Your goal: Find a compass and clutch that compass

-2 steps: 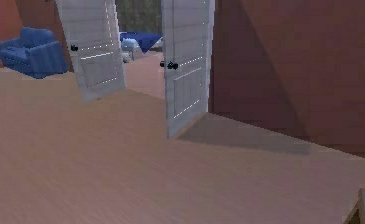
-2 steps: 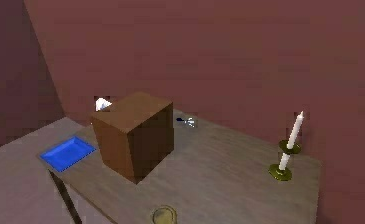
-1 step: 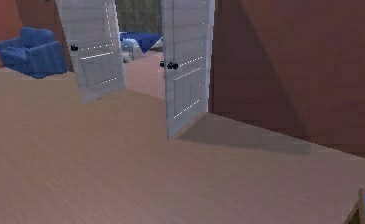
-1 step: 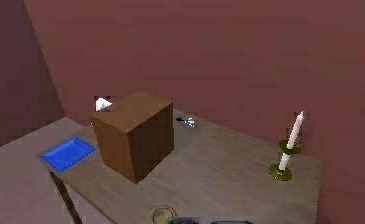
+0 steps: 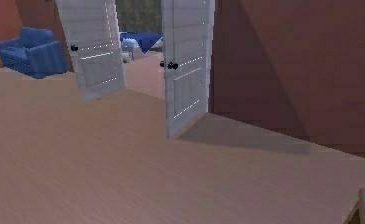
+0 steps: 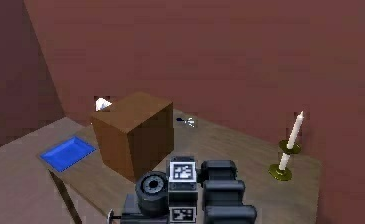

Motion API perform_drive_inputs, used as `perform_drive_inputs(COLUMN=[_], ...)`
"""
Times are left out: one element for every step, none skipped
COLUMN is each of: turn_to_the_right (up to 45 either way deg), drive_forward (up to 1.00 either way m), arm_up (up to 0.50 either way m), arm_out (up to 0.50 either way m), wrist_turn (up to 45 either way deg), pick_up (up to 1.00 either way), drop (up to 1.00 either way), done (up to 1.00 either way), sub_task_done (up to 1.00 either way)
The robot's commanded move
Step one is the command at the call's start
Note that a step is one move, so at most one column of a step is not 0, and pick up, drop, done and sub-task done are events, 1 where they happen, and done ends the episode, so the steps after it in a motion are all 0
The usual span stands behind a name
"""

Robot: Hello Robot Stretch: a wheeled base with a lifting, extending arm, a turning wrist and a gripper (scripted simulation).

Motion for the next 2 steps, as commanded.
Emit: perform_drive_inputs(turn_to_the_right=[0.0, 0.0], drive_forward=[0.00, 0.00], arm_up=[0.00, 0.00], arm_out=[0.00, 0.00], wrist_turn=[45.0, 45.0], pick_up=[0.00, 0.00], drop=[0.00, 0.00], done=[0.00, 0.00], sub_task_done=[0.00, 0.00])
